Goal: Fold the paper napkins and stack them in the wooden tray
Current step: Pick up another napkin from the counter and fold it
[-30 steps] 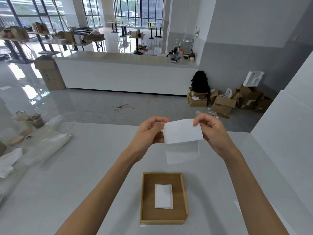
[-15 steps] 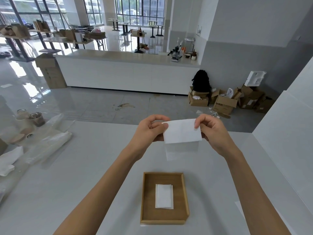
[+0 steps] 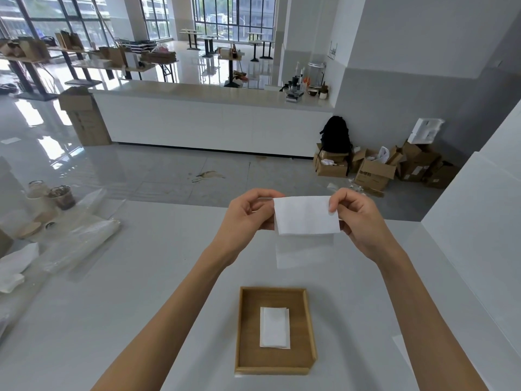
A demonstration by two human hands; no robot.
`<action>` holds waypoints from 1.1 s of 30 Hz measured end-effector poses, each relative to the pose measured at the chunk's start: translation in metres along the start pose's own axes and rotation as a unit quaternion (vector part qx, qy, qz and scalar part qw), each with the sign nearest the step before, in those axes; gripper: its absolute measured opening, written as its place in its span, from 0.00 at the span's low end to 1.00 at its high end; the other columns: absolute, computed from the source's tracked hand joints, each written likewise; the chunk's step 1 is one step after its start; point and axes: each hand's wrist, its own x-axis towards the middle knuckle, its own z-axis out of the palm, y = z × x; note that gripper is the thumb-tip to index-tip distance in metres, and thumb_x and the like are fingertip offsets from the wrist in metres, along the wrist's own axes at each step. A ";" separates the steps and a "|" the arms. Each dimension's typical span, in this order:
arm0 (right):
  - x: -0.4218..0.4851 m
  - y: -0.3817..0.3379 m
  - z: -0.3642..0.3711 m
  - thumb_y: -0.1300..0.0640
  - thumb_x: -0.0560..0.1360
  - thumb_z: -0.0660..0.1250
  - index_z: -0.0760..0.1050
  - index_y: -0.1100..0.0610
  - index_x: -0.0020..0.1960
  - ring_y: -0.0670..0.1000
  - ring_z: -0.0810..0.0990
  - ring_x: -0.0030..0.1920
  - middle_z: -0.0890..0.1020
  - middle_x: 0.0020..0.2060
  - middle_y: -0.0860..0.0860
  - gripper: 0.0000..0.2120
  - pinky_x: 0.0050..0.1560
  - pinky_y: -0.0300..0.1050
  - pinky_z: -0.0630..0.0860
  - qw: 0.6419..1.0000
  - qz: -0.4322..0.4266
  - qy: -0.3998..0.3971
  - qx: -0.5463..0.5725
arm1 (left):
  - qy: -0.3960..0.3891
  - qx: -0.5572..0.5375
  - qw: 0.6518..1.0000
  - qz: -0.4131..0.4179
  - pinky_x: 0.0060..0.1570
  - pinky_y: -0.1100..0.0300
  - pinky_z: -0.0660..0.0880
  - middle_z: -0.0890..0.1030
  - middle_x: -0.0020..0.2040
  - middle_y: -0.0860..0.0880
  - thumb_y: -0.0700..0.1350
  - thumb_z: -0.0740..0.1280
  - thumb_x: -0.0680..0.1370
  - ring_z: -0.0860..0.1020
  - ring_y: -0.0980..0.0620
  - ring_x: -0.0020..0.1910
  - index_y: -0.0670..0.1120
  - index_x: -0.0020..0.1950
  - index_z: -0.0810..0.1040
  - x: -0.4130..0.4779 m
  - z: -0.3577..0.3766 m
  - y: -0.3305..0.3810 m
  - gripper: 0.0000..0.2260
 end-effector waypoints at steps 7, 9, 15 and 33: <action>-0.010 -0.007 0.004 0.74 0.81 0.55 0.74 0.58 0.39 0.45 0.85 0.45 0.84 0.39 0.43 0.19 0.33 0.33 0.77 1.000 0.002 0.010 -0.005 | 0.046 -0.005 0.999 0.004 0.39 0.61 0.81 0.86 0.38 0.45 0.37 0.65 0.81 0.84 0.52 0.37 0.48 0.50 0.80 -0.004 0.004 -0.003 0.07; -0.012 -0.010 0.007 0.74 0.81 0.55 0.74 0.60 0.39 0.44 0.85 0.42 0.84 0.37 0.44 0.17 0.32 0.32 0.76 1.000 -0.001 0.016 -0.003 | 0.051 -0.025 0.998 -0.004 0.38 0.62 0.80 0.86 0.39 0.44 0.38 0.65 0.82 0.84 0.52 0.36 0.48 0.51 0.77 -0.007 0.005 -0.003 0.05; -0.010 -0.022 0.017 0.76 0.79 0.55 0.73 0.60 0.39 0.43 0.82 0.38 0.81 0.35 0.44 0.17 0.31 0.32 0.75 1.000 -0.010 0.014 0.023 | 0.035 -0.105 0.993 -0.045 0.37 0.64 0.79 0.85 0.40 0.52 0.48 0.63 0.84 0.82 0.54 0.34 0.47 0.56 0.75 -0.010 -0.006 0.003 0.06; -0.013 -0.001 0.013 0.47 0.76 0.72 0.76 0.42 0.66 0.51 0.86 0.56 0.86 0.57 0.47 0.19 0.51 0.47 0.84 0.989 0.044 -0.077 0.119 | 0.096 0.068 0.993 0.030 0.41 0.57 0.82 0.82 0.43 0.58 0.40 0.66 0.82 0.84 0.55 0.42 0.52 0.60 0.77 -0.013 0.021 0.026 0.09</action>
